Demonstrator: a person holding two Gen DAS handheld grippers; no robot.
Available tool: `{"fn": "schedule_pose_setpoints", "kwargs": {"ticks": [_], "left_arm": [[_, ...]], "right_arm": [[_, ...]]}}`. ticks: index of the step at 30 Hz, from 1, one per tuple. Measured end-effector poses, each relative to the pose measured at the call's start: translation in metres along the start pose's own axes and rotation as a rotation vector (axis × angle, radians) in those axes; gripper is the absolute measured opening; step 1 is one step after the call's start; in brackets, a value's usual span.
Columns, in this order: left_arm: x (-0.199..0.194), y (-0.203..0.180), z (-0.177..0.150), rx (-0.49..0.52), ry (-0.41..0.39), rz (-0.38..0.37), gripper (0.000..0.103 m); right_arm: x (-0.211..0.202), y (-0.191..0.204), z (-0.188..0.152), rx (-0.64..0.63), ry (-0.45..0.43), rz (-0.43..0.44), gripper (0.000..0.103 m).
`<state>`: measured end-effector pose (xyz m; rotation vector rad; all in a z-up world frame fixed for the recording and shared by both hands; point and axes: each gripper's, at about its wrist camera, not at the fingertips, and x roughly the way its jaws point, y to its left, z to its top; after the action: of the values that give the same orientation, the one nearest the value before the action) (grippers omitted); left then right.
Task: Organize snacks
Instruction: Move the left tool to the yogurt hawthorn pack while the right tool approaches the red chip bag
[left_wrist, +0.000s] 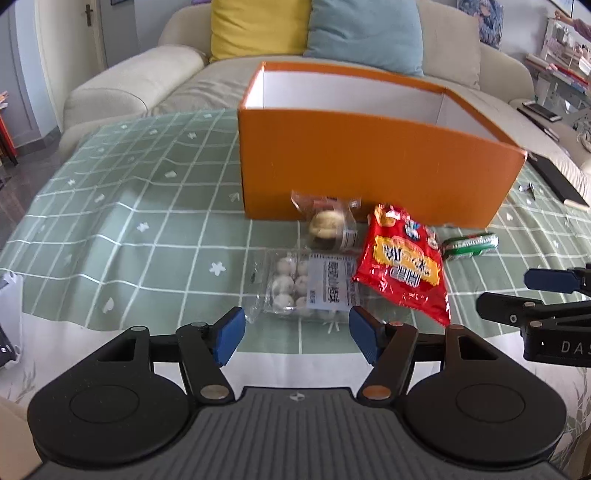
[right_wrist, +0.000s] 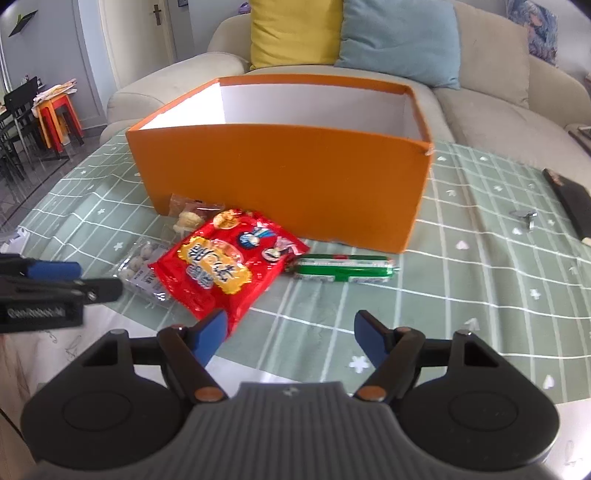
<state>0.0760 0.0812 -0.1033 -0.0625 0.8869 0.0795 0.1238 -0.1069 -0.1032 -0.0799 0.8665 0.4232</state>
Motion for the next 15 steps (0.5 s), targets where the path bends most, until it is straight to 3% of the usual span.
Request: {"fn": "schedule_pose_setpoints", "kwargs": {"ticks": [5, 11, 15], "left_arm": [[0.008, -0.004, 0.000, 0.008, 0.003, 0.002, 0.076], [0.009, -0.007, 0.008, 0.004, -0.038, -0.032, 0.075], [0.015, -0.009, 0.008, 0.026, -0.028, 0.003, 0.070]], "right_arm": [[0.011, 0.012, 0.000, -0.026, 0.002, 0.038, 0.074], [0.029, 0.007, 0.025, 0.138, 0.025, 0.066, 0.078], [0.040, 0.008, 0.035, 0.217, 0.040, 0.061, 0.084]]}}
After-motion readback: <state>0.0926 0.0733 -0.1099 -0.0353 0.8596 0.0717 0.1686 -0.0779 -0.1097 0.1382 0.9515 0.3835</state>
